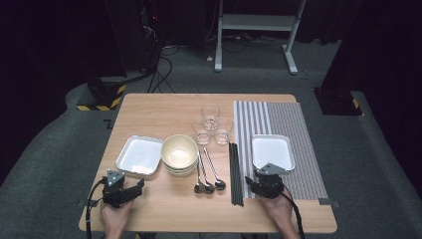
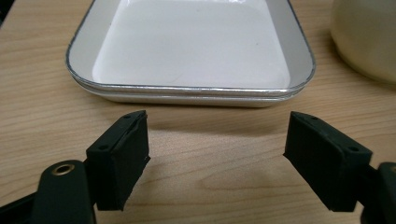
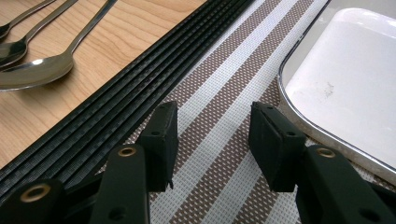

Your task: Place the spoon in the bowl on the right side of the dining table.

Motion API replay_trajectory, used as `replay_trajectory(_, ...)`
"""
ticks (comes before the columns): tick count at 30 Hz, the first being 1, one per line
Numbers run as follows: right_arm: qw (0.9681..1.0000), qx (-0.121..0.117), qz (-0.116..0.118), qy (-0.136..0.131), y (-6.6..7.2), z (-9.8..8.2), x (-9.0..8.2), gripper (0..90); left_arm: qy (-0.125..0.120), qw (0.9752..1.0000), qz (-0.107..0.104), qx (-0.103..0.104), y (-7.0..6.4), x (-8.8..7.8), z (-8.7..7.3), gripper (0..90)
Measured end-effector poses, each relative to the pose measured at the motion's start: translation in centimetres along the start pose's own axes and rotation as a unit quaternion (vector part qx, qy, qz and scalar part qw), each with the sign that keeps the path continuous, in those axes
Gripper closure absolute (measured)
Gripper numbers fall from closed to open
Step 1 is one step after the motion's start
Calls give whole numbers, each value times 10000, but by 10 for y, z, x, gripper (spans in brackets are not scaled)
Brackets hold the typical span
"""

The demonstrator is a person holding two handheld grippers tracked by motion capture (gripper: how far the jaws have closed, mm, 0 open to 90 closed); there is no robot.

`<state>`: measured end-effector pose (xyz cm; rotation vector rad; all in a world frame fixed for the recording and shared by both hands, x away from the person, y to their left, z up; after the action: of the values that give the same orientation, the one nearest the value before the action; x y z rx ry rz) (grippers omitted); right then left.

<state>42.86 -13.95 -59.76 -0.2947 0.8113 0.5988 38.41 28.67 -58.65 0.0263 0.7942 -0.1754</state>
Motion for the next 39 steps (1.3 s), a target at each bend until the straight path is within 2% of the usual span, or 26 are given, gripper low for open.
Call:
replay_trajectory(11, 10000, -5, 22, 6, 0, 0, 0, 517, -167, 9993, -324, 55, -4, -15, 18, 248)
replay_trajectory(27, 10000, -5, 20, 5, 1, 0, 0, 517, -223, 9976, -628, 202, -16, -22, 38, 254)
replay_trajectory(33, 10000, -4, 25, 2, 1, 0, 0, 517, -273, 9963, -712, 396, -25, -24, 45, 256)
replay_trajectory(39, 10000, -4, 22, 2, 1, 0, 0, 517, -277, 9955, -784, 464, -28, -24, 50, 261)
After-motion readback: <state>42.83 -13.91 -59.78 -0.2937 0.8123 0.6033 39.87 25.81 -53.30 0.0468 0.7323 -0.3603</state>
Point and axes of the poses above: each handheld gripper's, and its own axes: x roughly forward along the jaws, z roughly out of its top, y roughly to its left, the point moved 10 cm from there along x, roughly forward along the jaws, and after that the axes turned 8 degrees about y, right-handed, at the moved point
